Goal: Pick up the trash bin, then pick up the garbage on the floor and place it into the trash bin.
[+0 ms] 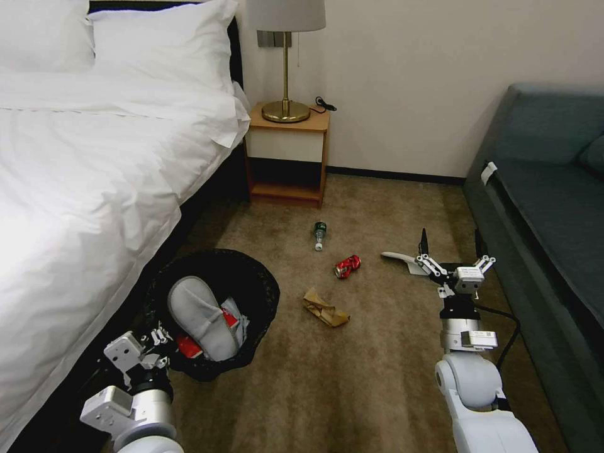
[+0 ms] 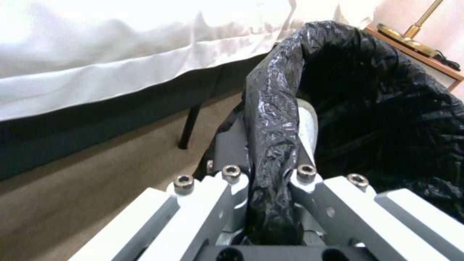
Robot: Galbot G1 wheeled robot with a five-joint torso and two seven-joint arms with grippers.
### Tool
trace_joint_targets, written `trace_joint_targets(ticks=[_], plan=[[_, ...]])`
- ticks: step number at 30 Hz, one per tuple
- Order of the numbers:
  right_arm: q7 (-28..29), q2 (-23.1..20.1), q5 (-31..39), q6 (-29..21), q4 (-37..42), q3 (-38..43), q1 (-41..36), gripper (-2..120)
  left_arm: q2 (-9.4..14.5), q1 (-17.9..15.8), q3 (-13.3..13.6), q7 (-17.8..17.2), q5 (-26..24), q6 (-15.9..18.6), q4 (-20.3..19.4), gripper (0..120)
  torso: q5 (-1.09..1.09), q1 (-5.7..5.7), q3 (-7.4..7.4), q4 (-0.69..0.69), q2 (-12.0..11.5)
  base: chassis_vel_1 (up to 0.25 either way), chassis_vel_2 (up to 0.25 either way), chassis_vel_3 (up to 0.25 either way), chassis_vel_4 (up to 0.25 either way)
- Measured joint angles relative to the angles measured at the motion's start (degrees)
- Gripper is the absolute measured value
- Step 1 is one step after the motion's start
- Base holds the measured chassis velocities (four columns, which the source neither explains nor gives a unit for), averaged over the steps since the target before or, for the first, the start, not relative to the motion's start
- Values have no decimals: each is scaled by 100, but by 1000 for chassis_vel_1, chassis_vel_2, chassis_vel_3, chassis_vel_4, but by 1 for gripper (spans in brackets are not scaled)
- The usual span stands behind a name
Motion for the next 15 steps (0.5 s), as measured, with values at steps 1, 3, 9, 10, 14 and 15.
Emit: trace_joint_targets(ticks=[1, 3, 9, 10, 14, 15], plan=[[0, 2, 0, -1, 0, -4, 0, 100, 2, -4, -12, 1, -3, 0, -2, 4, 0, 0, 0, 0, 0, -199, 187, 200, -188], [0, 3, 0, -2, 0, -5, -1, 100, 4, -5, -23, 1, -8, 0, -5, 4, 1, 0, 0, 0, 0, -196, 200, 200, -198], [0, -2, -2, -4, 20, -15, -36, 100, 14, 1, -40, 8, -15, -3, -9, 4, 0, 0, 0, 1, 0, -149, 177, 157, -157], [0, -3, -2, -4, 35, -23, -51, 100, 16, 8, -41, 10, -16, -5, -11, 4, 1, 1, 1, 1, 0, -105, 100, 81, -123], [0, -10, -3, -4, 66, -71, -79, 100, 20, 29, -46, 17, -17, -11, -34, 4, 1, 0, 0, 0, 0, -65, 48, 39, -62], [0, -10, -3, -4, 66, -71, -79, 100, 20, 29, -46, 17, -17, -11, -34, 4, 1, 0, 0, 0, 0, 0, 0, 0, 0]])
